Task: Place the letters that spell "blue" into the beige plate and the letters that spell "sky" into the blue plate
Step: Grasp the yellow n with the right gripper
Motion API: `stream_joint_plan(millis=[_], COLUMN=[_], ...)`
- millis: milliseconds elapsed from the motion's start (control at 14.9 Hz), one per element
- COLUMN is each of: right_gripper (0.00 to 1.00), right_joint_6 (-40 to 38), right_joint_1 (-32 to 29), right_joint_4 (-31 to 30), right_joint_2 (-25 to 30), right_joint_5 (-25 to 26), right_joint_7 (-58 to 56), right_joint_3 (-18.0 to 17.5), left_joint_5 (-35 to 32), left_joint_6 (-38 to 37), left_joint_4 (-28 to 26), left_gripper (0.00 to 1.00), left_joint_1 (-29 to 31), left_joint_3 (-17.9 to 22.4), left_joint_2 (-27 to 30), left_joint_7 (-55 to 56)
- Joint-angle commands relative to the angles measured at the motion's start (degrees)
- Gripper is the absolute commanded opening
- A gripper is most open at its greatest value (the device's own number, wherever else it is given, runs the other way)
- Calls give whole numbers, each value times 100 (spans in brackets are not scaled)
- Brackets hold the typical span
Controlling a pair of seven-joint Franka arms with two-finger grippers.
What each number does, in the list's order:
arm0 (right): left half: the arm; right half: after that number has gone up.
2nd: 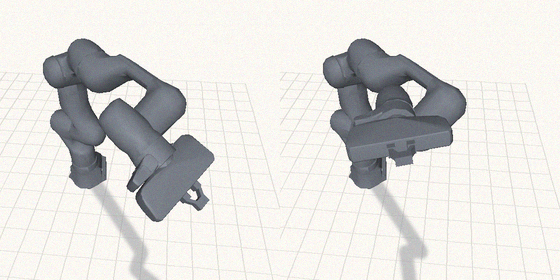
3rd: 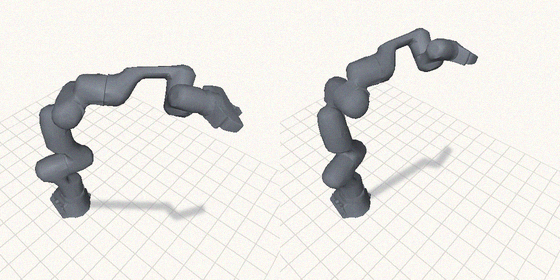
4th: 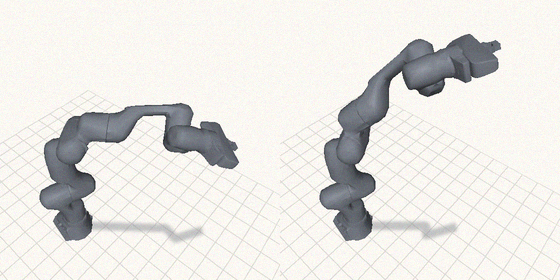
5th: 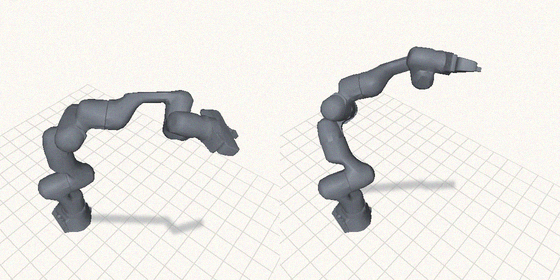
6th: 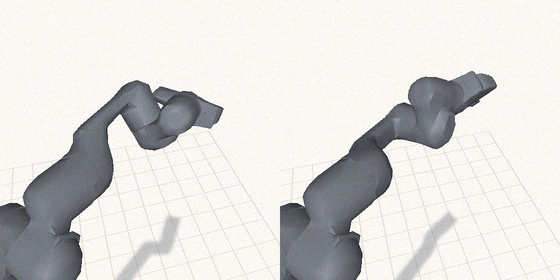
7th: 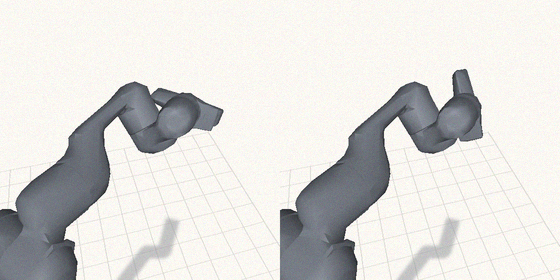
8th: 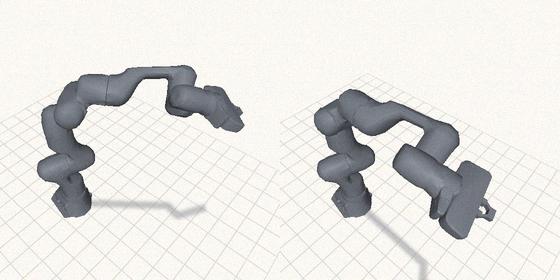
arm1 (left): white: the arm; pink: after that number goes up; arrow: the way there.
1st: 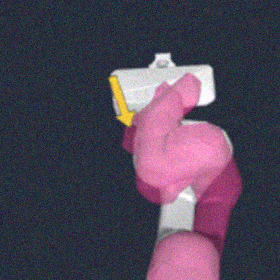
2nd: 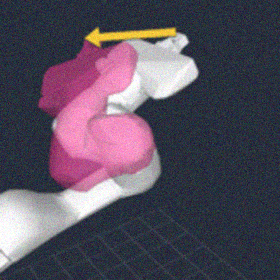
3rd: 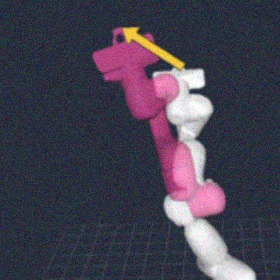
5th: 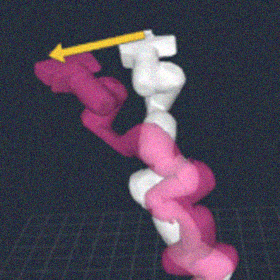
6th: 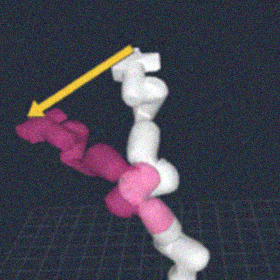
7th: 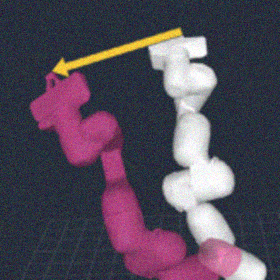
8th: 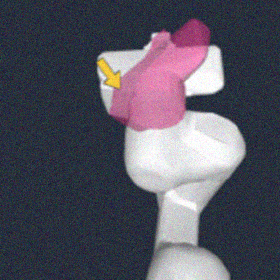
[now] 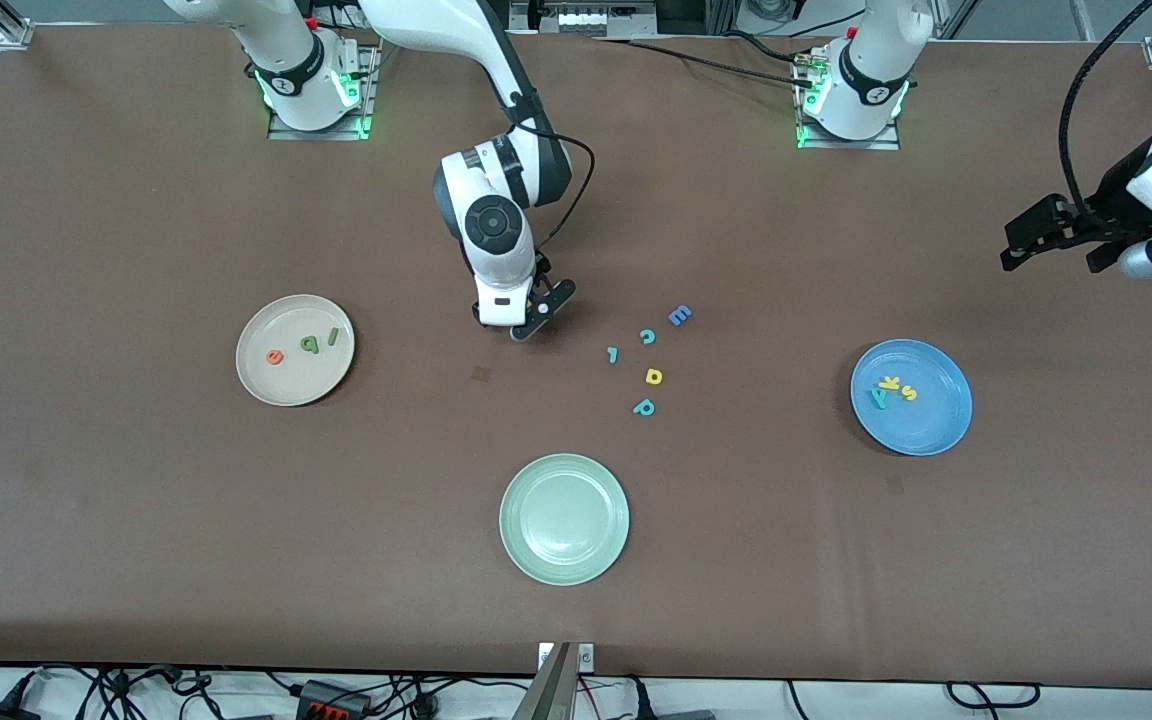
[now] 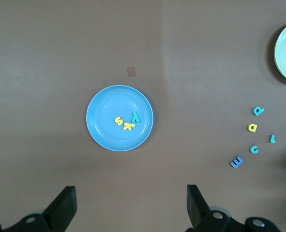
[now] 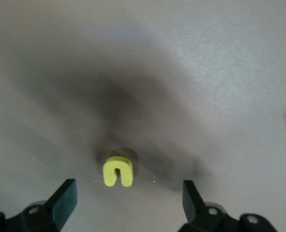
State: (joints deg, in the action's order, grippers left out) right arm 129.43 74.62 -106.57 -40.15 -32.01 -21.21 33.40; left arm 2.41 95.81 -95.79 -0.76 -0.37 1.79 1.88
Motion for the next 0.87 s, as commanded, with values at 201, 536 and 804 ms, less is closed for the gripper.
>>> stream_joint_plan(millis=[201,536,804], right_gripper=[81,63,58], right_joint_6=[82,223,249], right_joint_1=[141,149,149], right_joint_4=[40,40,57], right_joint_2=[-28,-160,-151], right_joint_5=[-112,-112,-112], right_joint_7=[152,152,152], right_joint_3=[27,18,27], left_joint_5=[-118,-109,-110], left_joint_6=[-274,-291,-546], left_joint_4=[183,236,368], left_gripper=[100,100,100], left_joint_1=[50,50,50], left_joint_3=[-50,-85,-129], left_joint_2=[-73,-64,-73], left_joint_7=[-56,-56,-39])
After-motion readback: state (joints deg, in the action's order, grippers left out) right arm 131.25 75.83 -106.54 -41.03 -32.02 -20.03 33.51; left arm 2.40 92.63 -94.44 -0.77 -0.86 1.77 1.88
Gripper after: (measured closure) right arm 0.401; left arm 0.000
